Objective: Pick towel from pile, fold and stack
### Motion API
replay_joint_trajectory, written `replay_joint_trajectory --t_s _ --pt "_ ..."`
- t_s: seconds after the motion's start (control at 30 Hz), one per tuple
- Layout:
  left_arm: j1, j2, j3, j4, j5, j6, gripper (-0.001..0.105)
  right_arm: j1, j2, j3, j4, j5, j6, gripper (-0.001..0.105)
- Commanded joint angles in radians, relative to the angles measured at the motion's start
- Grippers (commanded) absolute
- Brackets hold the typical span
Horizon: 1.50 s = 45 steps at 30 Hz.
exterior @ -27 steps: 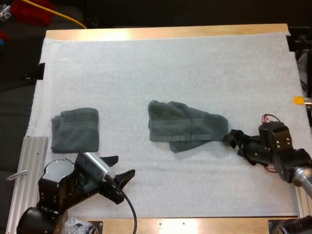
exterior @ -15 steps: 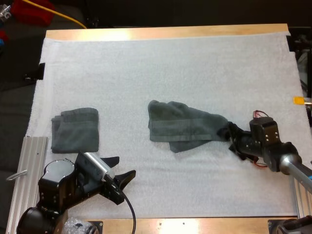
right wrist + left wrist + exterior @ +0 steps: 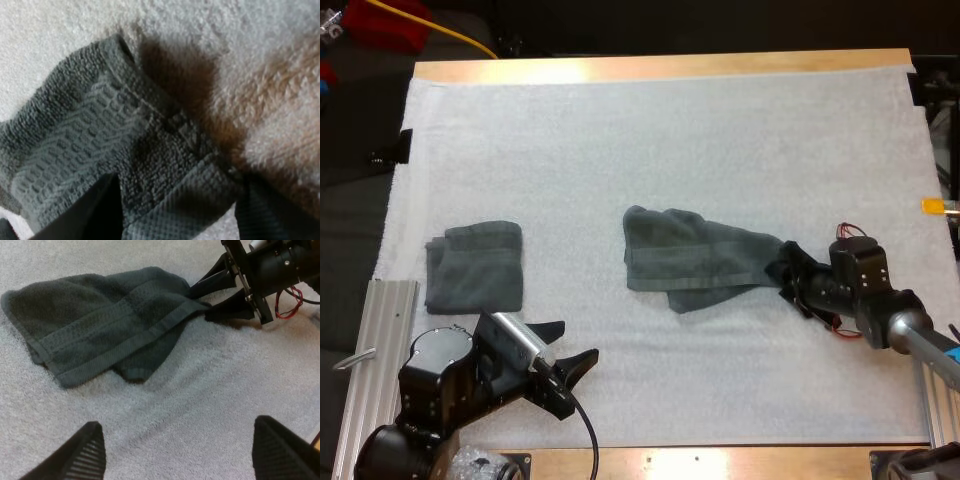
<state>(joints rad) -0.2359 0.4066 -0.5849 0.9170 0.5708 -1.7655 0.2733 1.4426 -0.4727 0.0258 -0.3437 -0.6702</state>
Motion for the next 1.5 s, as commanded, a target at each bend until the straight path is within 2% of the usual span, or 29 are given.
replay_joint_trajectory --t_s 0.0,0.03,0.07,0.27,0.33,0.57,0.7,0.77,0.97,1.07,1.47 --pt "-0.005 0.001 -0.003 -0.002 0.010 -0.008 0.061 -0.003 0.001 0.000 0.008 -0.009 -0.002 0.049" --pt "-0.005 0.001 -0.003 -0.002 0.010 -0.008 0.061 -0.003 0.001 0.000 0.011 -0.007 -0.002 0.046" --pt "-0.005 0.001 -0.003 -0.002 0.010 -0.008 0.061 -0.003 0.001 0.000 0.013 0.024 -0.002 0.013" --pt "-0.005 0.001 -0.003 -0.002 0.010 -0.008 0.061 -0.003 -0.003 0.000 0.013 0.032 -0.007 0.008" --pt "-0.005 0.001 -0.003 -0.002 0.006 -0.010 0.061 -0.001 -0.024 0.000 0.016 0.047 -0.034 0.001" --pt "-0.005 0.052 -0.003 -0.004 -0.039 -0.060 0.061 -0.001 -0.089 0.000 0.069 0.080 -0.073 0.000" --pt "-0.005 0.181 -0.003 -0.023 -0.035 -0.069 0.061 -0.001 -0.114 0.000 0.159 0.088 -0.142 0.000" --pt "-0.005 0.278 -0.003 -0.076 -0.031 -0.072 0.061 -0.001 -0.134 0.000 0.207 0.102 -0.180 0.000" --pt "-0.005 0.458 -0.003 -0.247 0.044 -0.119 0.061 -0.001 -0.155 0.000 0.227 0.109 -0.201 0.000" --pt "-0.005 0.540 -0.003 -0.320 0.056 -0.142 0.061 -0.001 -0.155 0.000 0.227 0.109 -0.207 0.000" --pt "-0.005 0.832 -0.003 -0.539 0.078 -0.143 0.061 -0.001 -0.155 0.000 0.227 0.109 -0.220 0.000"
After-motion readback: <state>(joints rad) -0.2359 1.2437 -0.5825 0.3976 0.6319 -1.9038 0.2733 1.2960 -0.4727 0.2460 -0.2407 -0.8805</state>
